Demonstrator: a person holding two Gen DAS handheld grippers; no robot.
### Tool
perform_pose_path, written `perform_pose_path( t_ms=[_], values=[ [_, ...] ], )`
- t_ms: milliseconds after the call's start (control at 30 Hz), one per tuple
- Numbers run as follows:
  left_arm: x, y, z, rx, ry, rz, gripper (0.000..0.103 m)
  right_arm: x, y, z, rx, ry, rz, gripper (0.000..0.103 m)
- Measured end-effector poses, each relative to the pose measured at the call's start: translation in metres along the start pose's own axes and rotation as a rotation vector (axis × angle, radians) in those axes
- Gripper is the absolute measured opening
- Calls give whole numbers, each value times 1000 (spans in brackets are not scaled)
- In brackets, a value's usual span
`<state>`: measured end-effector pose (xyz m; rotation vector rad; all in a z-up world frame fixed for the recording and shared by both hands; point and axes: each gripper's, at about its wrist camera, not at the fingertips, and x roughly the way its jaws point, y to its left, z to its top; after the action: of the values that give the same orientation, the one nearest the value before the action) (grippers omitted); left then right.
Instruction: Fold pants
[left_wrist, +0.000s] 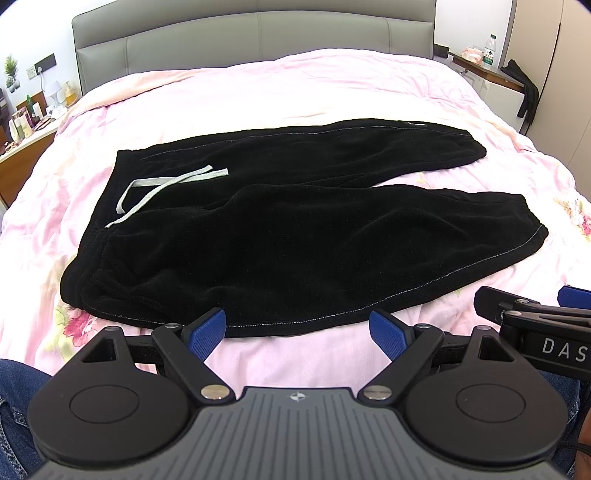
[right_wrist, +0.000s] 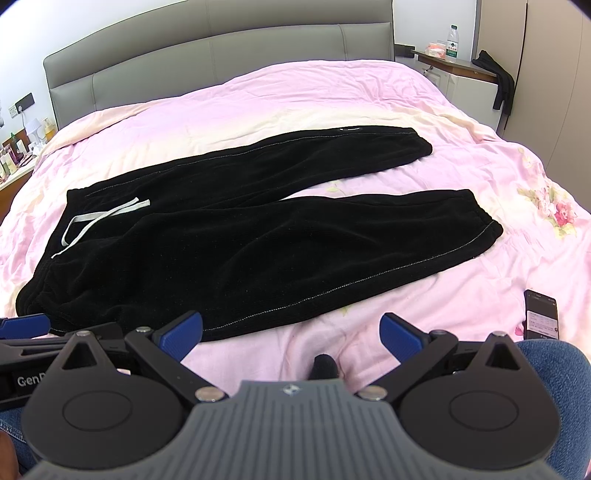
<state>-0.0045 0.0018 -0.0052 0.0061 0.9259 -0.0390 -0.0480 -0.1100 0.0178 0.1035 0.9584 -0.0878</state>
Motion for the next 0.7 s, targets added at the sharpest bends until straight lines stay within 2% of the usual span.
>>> perform_pose_path(
  t_ms=[700],
  values=[
    [-1,0,0,0,1,0,102,0,0,0,-1,-1,0,98]
  ],
)
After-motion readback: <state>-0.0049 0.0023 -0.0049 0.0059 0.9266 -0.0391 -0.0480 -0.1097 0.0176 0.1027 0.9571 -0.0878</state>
